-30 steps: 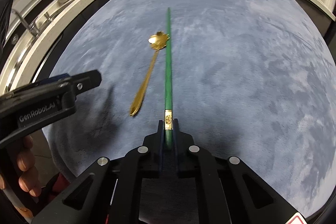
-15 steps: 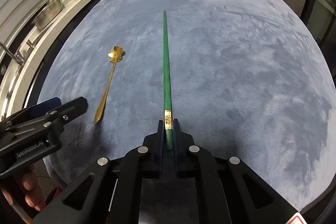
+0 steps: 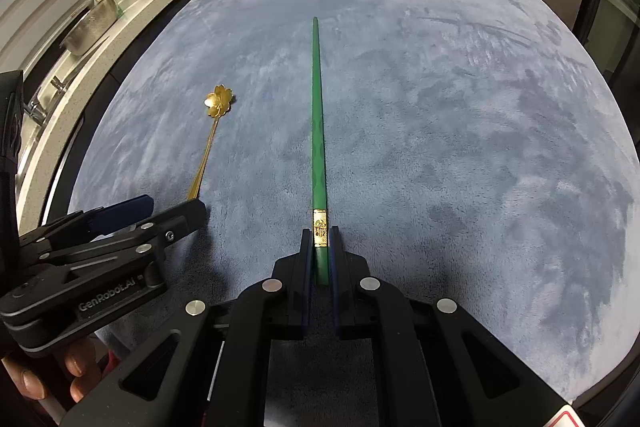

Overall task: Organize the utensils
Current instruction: 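Close the left tool on the gold spoon while the right tool holds the green chopstick, then lift the spoon and chopstick and carry them up to the pink holder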

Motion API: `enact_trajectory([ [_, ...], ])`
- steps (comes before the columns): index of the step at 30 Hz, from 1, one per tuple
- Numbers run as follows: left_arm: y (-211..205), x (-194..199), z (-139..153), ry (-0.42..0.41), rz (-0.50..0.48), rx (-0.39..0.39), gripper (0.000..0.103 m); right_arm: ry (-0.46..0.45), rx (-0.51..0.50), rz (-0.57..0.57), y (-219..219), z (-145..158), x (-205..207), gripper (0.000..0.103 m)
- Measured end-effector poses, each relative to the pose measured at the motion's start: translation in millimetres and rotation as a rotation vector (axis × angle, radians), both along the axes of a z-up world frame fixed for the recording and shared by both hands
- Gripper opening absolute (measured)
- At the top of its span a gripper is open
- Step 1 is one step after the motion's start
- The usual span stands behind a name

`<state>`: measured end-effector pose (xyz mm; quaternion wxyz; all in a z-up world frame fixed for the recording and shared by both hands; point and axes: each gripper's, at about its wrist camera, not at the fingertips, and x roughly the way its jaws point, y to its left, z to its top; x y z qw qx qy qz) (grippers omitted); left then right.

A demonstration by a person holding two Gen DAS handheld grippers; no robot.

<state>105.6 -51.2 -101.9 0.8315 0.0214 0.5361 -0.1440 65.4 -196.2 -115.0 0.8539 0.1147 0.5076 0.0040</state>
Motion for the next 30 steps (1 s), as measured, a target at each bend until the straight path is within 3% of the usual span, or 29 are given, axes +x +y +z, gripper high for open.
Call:
enact_trajectory([
  [10,-1.3,-1.7,0.5,-0.021,-0.03,0.011,0.012,0.0,-0.003,0.001,0.5,-0.6,0.1,0.007],
  [19,2.0,-7.2,18.0,-0.069,-0.031,0.0,0.01,-0.012,-0.009,0.016,3.0,6.6,-4.2,0.007],
  [26,6.9,-6.5,47.2,-0.118,-0.009,-0.037,0.001,-0.076,-0.022,0.027,2.8,36.4,-8.3,0.007],
  [30,9.5,-3.4,64.2,-0.147,0.004,-0.061,0.001,-0.111,-0.014,0.02,-1.4,53.8,-8.4,0.007],
])
